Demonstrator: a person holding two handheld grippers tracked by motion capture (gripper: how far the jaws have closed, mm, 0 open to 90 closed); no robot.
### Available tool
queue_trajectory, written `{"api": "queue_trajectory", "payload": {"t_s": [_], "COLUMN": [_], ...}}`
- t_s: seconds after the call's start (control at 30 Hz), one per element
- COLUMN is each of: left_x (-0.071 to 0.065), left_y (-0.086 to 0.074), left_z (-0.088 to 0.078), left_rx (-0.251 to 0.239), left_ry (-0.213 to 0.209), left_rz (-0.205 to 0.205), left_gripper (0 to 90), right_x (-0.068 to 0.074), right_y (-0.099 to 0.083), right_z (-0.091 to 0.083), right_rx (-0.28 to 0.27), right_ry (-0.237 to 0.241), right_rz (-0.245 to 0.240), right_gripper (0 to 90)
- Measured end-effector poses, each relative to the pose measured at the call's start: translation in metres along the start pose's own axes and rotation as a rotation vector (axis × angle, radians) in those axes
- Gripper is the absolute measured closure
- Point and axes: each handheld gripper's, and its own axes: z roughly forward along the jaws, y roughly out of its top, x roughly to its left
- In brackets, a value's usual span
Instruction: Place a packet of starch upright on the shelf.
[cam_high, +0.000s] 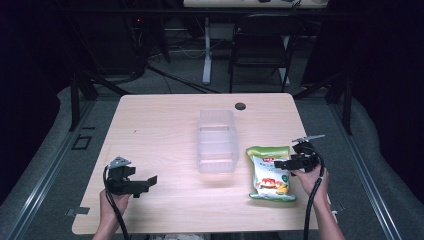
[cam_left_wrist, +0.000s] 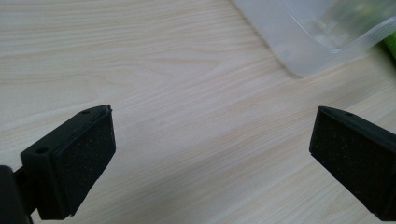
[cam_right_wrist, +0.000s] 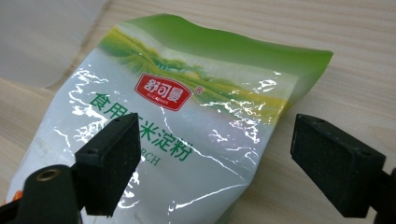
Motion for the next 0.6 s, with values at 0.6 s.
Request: {"api": "queue_trajectory", "payload": {"t_s": [0.6], "left_x": [0.000], "left_y": [0.000], "left_z": [0.000], "left_rx": [0.003], "left_ry": [-0.003], "left_rz": [0.002], "left_gripper": [0.6], "right_x": [-0.009], "right_y": [0.002], "right_z": [0.013], "right_rx": [0.030], "right_ry": [0.015], "right_rz": [0.075], "right_gripper": [35.0]}}
